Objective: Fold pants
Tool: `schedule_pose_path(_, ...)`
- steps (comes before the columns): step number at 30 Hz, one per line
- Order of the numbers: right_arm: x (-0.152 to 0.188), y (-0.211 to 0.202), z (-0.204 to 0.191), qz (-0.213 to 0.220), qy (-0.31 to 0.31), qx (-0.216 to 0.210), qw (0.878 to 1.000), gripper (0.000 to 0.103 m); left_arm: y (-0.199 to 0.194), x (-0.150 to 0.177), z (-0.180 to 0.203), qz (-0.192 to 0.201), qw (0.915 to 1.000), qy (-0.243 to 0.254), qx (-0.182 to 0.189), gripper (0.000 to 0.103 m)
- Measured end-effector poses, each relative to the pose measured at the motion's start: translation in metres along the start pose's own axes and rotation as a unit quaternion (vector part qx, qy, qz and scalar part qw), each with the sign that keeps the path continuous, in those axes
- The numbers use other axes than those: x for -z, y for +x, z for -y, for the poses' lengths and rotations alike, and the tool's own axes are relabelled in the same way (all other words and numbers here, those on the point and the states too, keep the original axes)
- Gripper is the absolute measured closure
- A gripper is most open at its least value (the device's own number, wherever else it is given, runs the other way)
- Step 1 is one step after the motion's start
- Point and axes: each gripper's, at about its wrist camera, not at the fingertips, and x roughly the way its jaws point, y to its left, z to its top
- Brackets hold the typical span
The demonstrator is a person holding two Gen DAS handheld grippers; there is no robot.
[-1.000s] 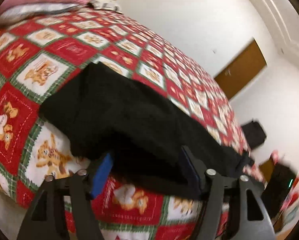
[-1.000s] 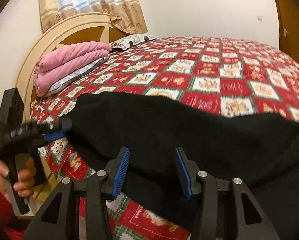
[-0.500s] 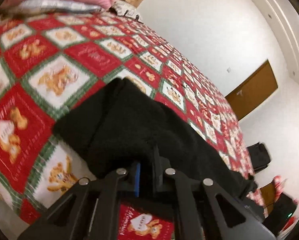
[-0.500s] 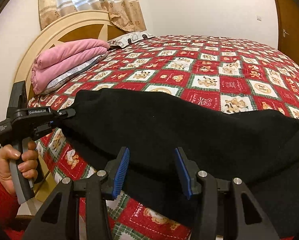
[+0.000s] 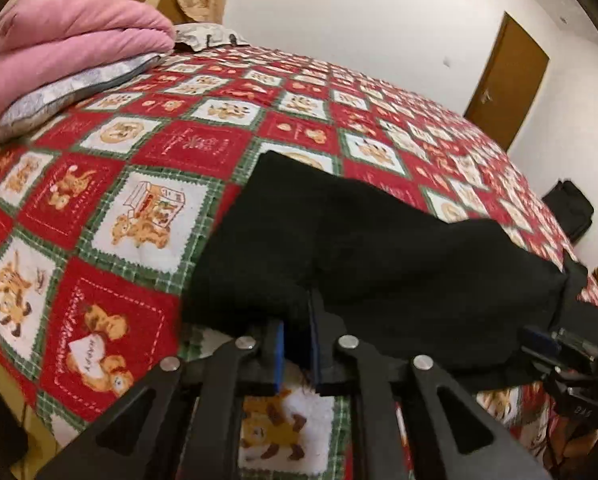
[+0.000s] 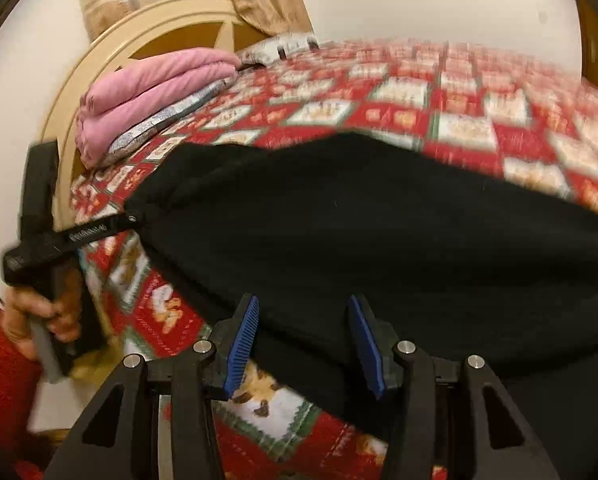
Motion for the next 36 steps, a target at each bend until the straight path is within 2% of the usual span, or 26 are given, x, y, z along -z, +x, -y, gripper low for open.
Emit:
schedule_pose_path(2,0.0,0.001,-0.007,-0.008,-0.018,0.008,1.0,0.049,-0.01,0.0,0.005,0.012,0.9994,0.013,-0.031,0.071)
schedule_pose_path(3,0.0,-0.001,-0.007,-0.008,-0.017,0.006,1.0,0.049,-0.016,0.0,0.007,0.023,0.9983,0.015,-0.051,0.068)
schedule_pose_path(5,0.0,-0.008,-0.004,0.002,-0.005,-0.02,1.0,0.049,-0.034,-0.001,0.01,0.054,0.9948,0.009,-0.085,0.055)
schedule_pose_path(9,-0.003,-0.027,0.002,0.027,0.014,-0.041,0.999,0.049,-0.057,-0.013,0.025,0.119,0.977,0.025,-0.176,0.054)
schedule_pose_path(11,-0.007,-0.045,0.015,0.048,0.039,-0.043,0.997,0.049,-0.06,-0.021,0.032,0.136,0.9773,0.028,-0.16,0.044)
schedule_pose_path(14,-0.009,-0.08,0.054,0.094,0.105,-0.008,0.99,0.049,-0.04,-0.031,0.046,0.119,0.9846,0.046,-0.119,0.042)
schedule_pose_path(16,-0.004,-0.107,0.091,0.123,0.172,0.033,0.977,0.046,-0.02,-0.031,0.053,0.105,0.9876,0.054,-0.103,0.042)
schedule_pose_path(18,0.005,-0.134,0.13,0.147,0.232,0.087,0.958,0.035,0.001,-0.025,0.057,0.074,0.9908,0.049,-0.103,0.042)
schedule_pose_path(19,0.008,-0.141,0.142,0.149,0.246,0.107,0.952,0.035,0.017,-0.019,0.055,0.048,0.992,0.039,-0.11,0.042)
schedule_pose_path(20,0.009,-0.148,0.154,0.147,0.261,0.127,0.946,0.035,0.024,-0.014,0.055,0.032,0.9921,0.033,-0.116,0.042)
schedule_pose_path(21,0.008,-0.153,0.164,0.143,0.273,0.139,0.941,0.035,0.029,-0.008,0.056,0.033,0.9904,0.037,-0.129,0.041)
schedule_pose_path(22,0.007,-0.155,0.174,0.134,0.283,0.144,0.939,0.035,0.028,-0.003,0.064,0.051,0.9863,0.061,-0.145,0.04)
schedule_pose_path(24,0.0,-0.148,0.182,0.113,0.282,0.145,0.942,0.035,0.028,0.002,0.076,0.054,0.9789,0.094,-0.173,0.04)
schedule_pose_path(26,-0.01,-0.133,0.183,0.093,0.27,0.141,0.948,0.035,0.027,0.001,0.075,0.052,0.9805,0.085,-0.169,0.04)
schedule_pose_path(28,-0.018,-0.115,0.179,0.074,0.258,0.156,0.951,0.035,0.025,-0.002,0.067,0.047,0.9853,0.062,-0.153,0.039)
schedule_pose_path(30,-0.018,-0.09,0.182,0.033,0.268,0.196,0.943,0.035,0.025,-0.003,0.065,0.044,0.9864,0.059,-0.147,0.039)
schedule_pose_path(31,-0.015,-0.075,0.187,0.001,0.283,0.197,0.939,0.035,0.025,-0.001,0.065,0.044,0.9858,0.064,-0.149,0.038)
schedule_pose_path(32,-0.007,-0.072,0.191,-0.009,0.284,0.2,0.938,0.035,0.025,0.0,0.066,0.044,0.9853,0.067,-0.151,0.038)
schedule_pose_path(34,-0.003,-0.072,0.184,0.002,0.249,0.216,0.944,0.036,0.024,0.002,0.067,0.047,0.985,0.069,-0.151,0.038)
schedule_pose_path(35,-0.002,-0.074,0.182,0.001,0.239,0.224,0.945,0.05,0.024,0.002,0.066,0.047,0.9851,0.069,-0.15,0.038)
schedule_pose_path(36,-0.001,-0.077,0.183,-0.002,0.235,0.236,0.943,0.074,0.024,0.002,0.066,0.046,0.9854,0.068,-0.149,0.038)
